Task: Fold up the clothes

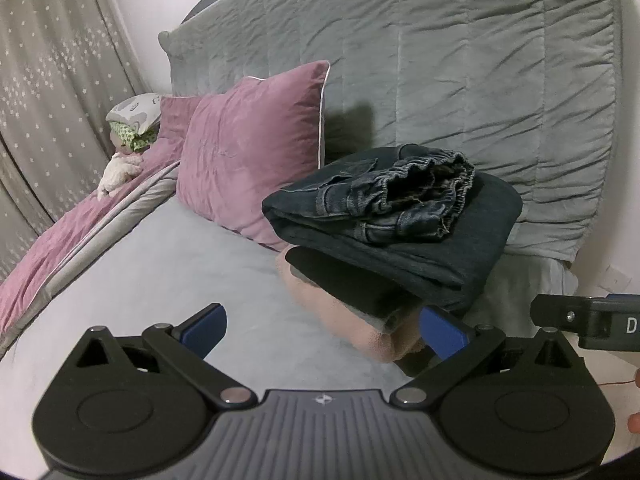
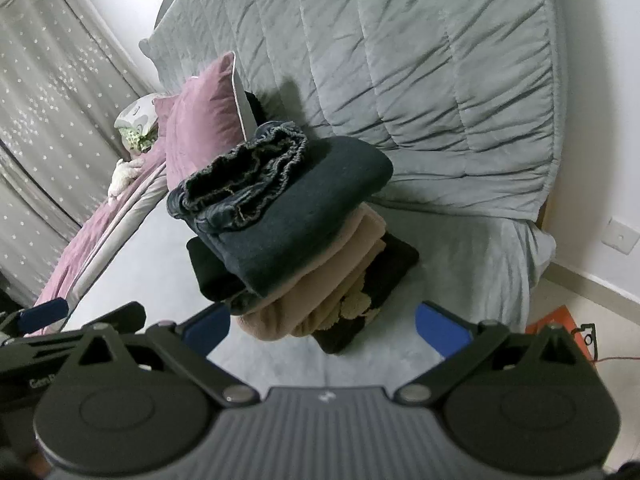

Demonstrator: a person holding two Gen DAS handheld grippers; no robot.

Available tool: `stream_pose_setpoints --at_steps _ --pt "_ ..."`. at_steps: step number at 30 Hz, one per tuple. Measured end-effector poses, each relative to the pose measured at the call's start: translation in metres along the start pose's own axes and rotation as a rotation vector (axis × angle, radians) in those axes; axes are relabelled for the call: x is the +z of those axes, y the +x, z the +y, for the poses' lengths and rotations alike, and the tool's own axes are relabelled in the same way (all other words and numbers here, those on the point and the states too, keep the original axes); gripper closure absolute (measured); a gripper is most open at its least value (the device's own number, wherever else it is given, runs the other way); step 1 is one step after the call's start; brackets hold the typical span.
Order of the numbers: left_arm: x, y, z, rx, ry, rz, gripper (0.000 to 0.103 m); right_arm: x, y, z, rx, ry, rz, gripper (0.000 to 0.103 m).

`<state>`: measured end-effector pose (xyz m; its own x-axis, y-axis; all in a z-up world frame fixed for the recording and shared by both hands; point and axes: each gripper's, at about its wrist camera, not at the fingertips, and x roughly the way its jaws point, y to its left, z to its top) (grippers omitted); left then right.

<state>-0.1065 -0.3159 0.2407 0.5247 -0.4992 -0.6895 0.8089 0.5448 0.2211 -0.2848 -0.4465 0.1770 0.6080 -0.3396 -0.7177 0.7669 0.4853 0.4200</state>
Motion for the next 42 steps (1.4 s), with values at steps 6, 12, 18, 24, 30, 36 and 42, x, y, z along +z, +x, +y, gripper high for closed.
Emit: stream_pose_setpoints --at_steps 6,12,18,24,30,36,42 --pt "0.0 -0.004 0.0 -0.001 -0.001 -0.004 0.0 -0.001 -0.002 0.0 0.005 0.0 0.0 0.0" --pt "-0.001 -0.006 0.001 -0.003 -0.002 -0.008 0.0 -0.003 -0.004 0.004 0.013 -0.004 0.003 0.0" --pt "-0.004 -0.008 0.002 -0.006 -0.004 -0.015 0.0 -0.009 -0.005 0.012 0.025 -0.015 0.013 0.0" --pt "-0.022 -0.015 0.009 -0.015 -0.008 -0.032 0.0 -0.026 -0.01 0.019 0.04 -0.03 0.007 0.0" --pt "-0.048 -0.026 0.017 -0.023 -0.006 -0.05 0.0 -0.042 -0.021 0.026 0.032 -0.032 -0.001 0.0" --pt "-0.078 -0.04 0.028 -0.031 -0.033 -0.067 0.0 -0.06 -0.039 0.037 0.038 -0.067 -0.031 0.0" --pt "-0.105 -0.057 0.037 -0.043 -0.053 -0.087 0.0 -0.078 -0.044 0.045 0.072 -0.084 -0.01 0.0"
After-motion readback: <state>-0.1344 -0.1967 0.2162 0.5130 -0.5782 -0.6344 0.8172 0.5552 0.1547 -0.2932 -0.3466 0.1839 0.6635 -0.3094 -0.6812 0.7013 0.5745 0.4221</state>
